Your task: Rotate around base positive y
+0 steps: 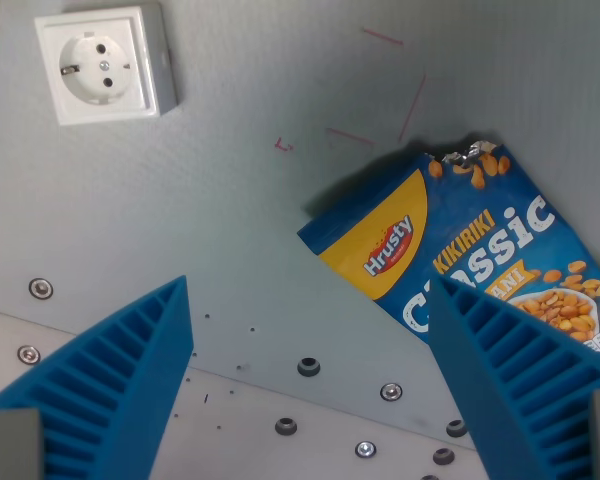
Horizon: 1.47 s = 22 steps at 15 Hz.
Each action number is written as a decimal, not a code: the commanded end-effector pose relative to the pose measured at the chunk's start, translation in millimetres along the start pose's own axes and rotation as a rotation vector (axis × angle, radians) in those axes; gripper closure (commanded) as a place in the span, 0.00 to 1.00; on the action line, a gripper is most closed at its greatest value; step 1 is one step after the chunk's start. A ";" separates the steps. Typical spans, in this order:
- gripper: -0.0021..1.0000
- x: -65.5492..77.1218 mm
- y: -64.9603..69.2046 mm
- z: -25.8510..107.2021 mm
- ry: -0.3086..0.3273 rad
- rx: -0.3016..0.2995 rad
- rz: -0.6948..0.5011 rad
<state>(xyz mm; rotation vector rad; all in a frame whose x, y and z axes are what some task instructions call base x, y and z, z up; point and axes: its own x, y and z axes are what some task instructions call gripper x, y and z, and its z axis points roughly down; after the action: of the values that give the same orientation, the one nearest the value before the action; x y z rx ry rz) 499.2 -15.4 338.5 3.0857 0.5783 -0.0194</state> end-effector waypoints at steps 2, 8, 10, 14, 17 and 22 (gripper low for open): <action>0.00 -0.2 0.0 -2.1 -0.021 0.008 0.000; 0.00 -0.2 0.0 -2.1 -0.095 0.037 -0.001; 0.00 -0.2 0.0 -2.1 -0.120 0.047 -0.001; 0.00 -0.2 0.0 -2.1 -0.170 0.066 -0.001; 0.00 -0.2 0.0 -2.1 -0.207 0.081 -0.001; 0.00 -0.2 0.0 -2.1 -0.270 0.105 -0.001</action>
<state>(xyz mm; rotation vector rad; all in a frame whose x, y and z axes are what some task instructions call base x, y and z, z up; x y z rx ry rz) 489.5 -15.4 333.5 3.0987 0.5799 -0.1589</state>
